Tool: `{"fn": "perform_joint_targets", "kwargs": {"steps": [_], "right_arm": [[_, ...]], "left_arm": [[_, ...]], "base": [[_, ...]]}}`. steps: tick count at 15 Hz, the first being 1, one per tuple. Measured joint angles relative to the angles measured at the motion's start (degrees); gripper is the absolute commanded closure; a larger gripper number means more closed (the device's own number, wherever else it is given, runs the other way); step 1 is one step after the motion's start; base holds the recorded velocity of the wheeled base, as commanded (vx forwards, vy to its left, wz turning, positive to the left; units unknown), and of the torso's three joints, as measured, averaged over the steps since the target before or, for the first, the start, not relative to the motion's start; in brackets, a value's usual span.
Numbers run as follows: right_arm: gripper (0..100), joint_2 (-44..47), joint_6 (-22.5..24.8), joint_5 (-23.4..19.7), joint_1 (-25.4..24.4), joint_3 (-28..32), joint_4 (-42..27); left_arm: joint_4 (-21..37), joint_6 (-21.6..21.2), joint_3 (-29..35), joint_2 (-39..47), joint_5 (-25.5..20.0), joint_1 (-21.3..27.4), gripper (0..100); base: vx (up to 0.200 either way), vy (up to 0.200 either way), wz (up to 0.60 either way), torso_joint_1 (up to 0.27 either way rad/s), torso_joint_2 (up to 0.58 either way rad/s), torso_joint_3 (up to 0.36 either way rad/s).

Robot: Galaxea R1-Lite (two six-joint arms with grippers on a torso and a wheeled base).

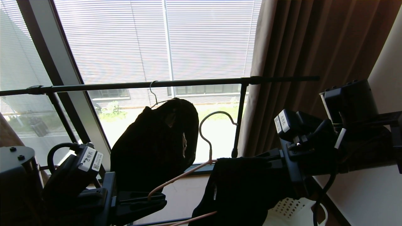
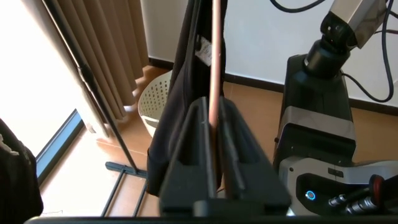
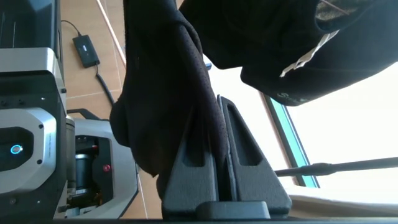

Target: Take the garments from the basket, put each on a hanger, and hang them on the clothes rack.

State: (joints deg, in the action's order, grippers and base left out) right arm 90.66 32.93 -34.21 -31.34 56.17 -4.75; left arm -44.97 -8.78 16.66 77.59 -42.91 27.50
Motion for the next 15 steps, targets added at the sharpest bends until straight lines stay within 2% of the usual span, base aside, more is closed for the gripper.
{"fn": "perform_joint_targets", "kwargs": {"steps": [3, 7, 9, 10, 11, 13, 15], "right_arm": [[100, -0.1, -0.4, 0.0, 0.0, 0.0, -0.1], [100, -0.4, -1.0, 0.1, 0.0, 0.4, -2.0], [100, -0.4, -4.2, 0.6, 0.0, 0.9, -1.9], [100, -0.4, -7.4, 1.1, 0.0, 1.1, -1.7], [100, -0.3, -11.1, 1.9, 0.0, 1.5, -1.5], [100, -0.4, -18.9, 4.2, 0.0, 2.5, -0.2], [100, -0.4, -24.2, 7.0, 0.0, 3.3, 3.6]], "left_arm": [[-0.1, 0.1, 0.1, 0.5, 0.2, -0.2, 0], [-0.1, 0.3, 1.2, 0.2, 0.4, -3.3, 0], [0.0, 0.7, 2.2, -1.5, 0.9, -4.9, 0], [0.0, 1.9, 2.7, -3.0, 1.9, -6.0, 0], [0.0, 4.4, 3.0, -4.5, 3.4, -6.9, 0], [0.4, 13.8, 2.3, -7.7, 6.5, -8.5, 0], [0.6, 21.9, -0.6, -10.0, 7.4, -10.2, 0]], "base": [[0.0, 0.0, 0.0, 0.0, 0.0, 0.0], [0.0, 0.0, 0.0, 0.0, 0.0, 0.0], [0.0, 0.0, 0.0, 0.0, 0.0, 0.0], [0.0, 0.0, 0.0, 0.0, 0.0, 0.0], [0.0, 0.0, 0.0, 0.0, 0.0, 0.0], [0.0, 0.0, 0.0, 0.0, 0.0, 0.0], [0.0, 0.0, 0.0, 0.0, 0.0, 0.0]]}}
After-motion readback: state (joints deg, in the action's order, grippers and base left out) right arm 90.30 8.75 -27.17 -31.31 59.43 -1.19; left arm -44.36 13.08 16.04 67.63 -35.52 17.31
